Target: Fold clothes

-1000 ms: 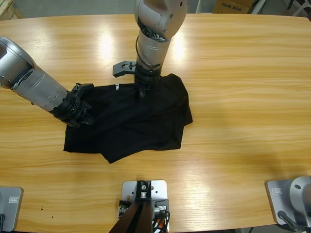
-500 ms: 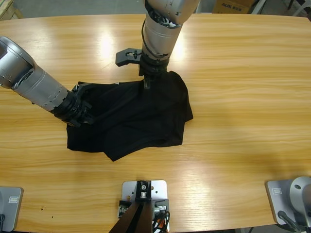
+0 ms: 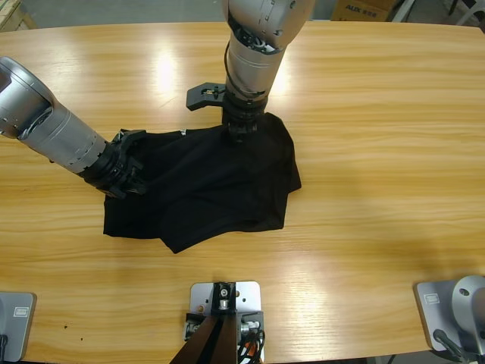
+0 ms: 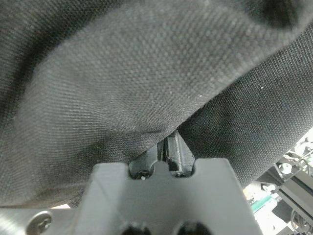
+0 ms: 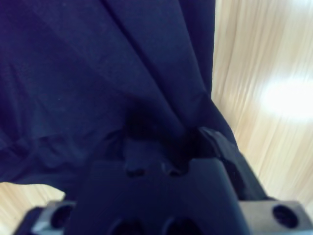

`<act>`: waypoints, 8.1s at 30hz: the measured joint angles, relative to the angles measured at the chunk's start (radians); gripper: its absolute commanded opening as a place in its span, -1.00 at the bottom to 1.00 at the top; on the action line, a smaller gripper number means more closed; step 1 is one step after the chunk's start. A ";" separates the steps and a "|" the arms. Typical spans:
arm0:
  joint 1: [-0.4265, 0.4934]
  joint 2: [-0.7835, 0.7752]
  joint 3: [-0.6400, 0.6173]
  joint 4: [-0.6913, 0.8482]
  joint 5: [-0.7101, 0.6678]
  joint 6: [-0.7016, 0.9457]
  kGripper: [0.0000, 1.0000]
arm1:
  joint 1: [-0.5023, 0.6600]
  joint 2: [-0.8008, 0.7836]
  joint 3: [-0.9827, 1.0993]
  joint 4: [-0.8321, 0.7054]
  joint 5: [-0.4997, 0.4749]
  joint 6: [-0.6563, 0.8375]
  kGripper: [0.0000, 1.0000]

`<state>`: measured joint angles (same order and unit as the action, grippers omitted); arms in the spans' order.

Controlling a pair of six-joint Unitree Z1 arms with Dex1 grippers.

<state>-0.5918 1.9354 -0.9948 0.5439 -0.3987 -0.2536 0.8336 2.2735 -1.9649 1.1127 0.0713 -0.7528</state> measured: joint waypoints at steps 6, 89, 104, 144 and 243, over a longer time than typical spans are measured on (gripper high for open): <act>0.000 0.000 0.000 0.000 0.000 0.000 -1.00 | 0.000 0.000 0.000 -0.029 0.000 0.001 -0.72; -0.331 -0.124 0.122 -0.018 0.178 -0.214 -1.00 | -0.073 0.063 0.084 -0.083 0.236 0.764 -1.00; -0.380 -0.201 0.237 -0.052 0.175 -0.266 -1.00 | -0.200 0.057 0.082 -0.070 0.095 0.769 -1.00; 0.080 -0.027 -0.291 0.093 0.060 -0.061 -1.00 | -0.040 -0.370 0.755 -0.445 0.233 1.069 -1.00; 0.120 0.194 -0.441 0.166 0.323 -0.114 -1.00 | 0.031 -0.418 1.044 -0.720 0.027 1.194 -1.00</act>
<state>-0.4719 2.1296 -1.4359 0.7098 -0.0759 -0.3674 0.8647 1.8552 -0.9212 0.3923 0.0980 0.4415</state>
